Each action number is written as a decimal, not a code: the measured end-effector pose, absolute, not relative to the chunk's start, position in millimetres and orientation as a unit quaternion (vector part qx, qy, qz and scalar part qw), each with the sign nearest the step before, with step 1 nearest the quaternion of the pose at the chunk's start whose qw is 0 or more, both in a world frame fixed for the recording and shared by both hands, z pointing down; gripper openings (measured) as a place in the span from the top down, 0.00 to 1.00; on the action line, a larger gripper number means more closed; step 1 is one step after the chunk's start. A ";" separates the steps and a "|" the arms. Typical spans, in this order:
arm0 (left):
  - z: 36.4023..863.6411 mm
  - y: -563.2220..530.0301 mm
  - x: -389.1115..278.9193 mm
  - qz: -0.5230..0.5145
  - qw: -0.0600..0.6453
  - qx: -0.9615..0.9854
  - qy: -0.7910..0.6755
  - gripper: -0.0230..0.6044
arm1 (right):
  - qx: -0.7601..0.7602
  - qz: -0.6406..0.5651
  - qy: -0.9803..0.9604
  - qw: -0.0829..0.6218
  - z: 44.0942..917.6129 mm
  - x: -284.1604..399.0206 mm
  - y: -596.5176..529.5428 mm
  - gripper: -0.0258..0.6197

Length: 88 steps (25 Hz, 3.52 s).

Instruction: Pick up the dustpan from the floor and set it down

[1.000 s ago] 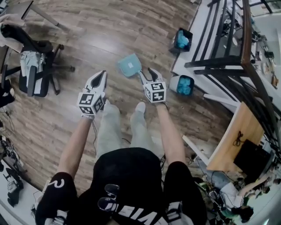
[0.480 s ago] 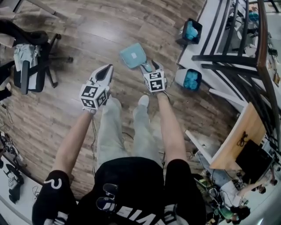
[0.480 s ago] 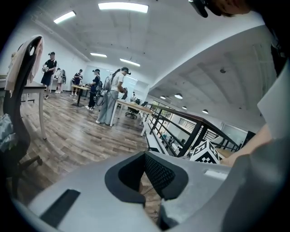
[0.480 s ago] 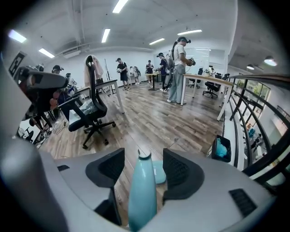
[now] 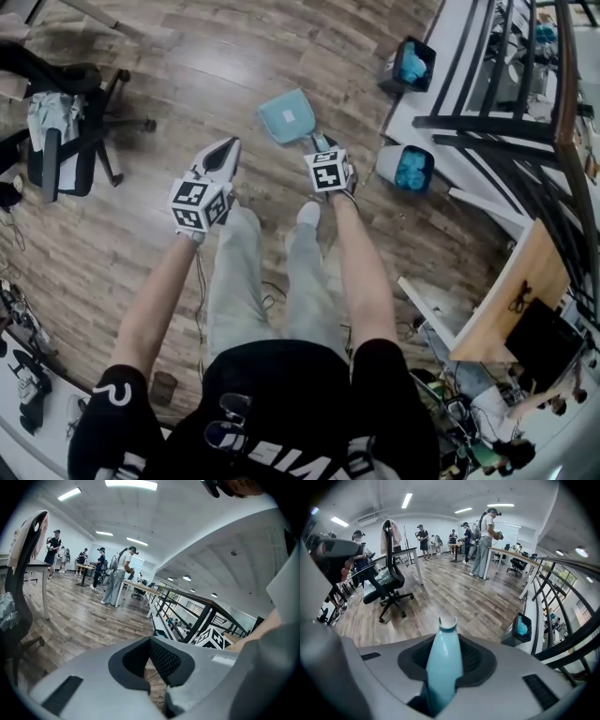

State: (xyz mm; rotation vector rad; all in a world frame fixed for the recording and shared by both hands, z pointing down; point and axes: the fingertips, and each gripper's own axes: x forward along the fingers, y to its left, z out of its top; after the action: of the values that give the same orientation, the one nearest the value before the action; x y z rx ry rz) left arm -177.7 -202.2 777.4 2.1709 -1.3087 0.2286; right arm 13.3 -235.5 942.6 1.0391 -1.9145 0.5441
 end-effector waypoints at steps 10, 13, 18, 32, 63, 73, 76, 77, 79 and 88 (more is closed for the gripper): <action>758.0 -209.1 -158.8 0.077 0.290 0.818 -0.491 0.97 | 0.416 0.218 -0.775 0.423 894.7 24.8 -230.7 0.82; 737.8 -211.8 -149.0 0.072 0.284 0.820 -0.492 0.97 | 0.424 0.226 -0.777 0.406 861.5 35.0 -233.4 0.82; 681.6 -223.2 -128.9 0.057 0.265 0.824 -0.498 0.97 | 0.435 0.225 -0.788 0.373 782.6 51.3 -248.5 0.82; 533.5 -216.7 -70.6 0.013 0.198 0.827 -0.526 0.97 | 0.488 0.163 -0.814 0.269 569.6 132.2 -262.4 0.82; 496.6 -188.2 -13.4 0.027 0.160 0.810 -0.563 0.97 | 0.475 0.143 -0.836 0.234 517.2 196.5 -237.2 0.82; 519.9 -197.4 -20.3 0.042 0.178 0.814 -0.552 0.97 | 0.483 0.157 -0.825 0.247 550.5 192.0 -242.5 0.82; 532.1 -204.5 -24.9 0.048 0.187 0.816 -0.545 0.97 | 0.481 0.171 -0.819 0.262 566.9 184.6 -244.5 0.82; 536.3 -206.9 -25.7 0.049 0.193 0.817 -0.541 0.97 | 0.482 0.174 -0.816 0.267 573.4 183.0 -245.8 0.82; 547.6 -210.7 -27.7 0.051 0.203 0.820 -0.533 0.97 | 0.486 0.180 -0.809 0.277 588.8 180.4 -248.5 0.82; 622.5 -242.8 -42.5 0.086 0.233 0.828 -0.502 0.97 | 0.516 0.207 -0.775 0.302 678.1 169.3 -274.2 0.82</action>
State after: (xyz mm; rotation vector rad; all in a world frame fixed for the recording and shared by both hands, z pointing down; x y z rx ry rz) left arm -42.5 -242.8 622.5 2.2750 -1.3801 0.2364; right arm 169.3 -274.2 678.1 1.3673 -2.0541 0.5497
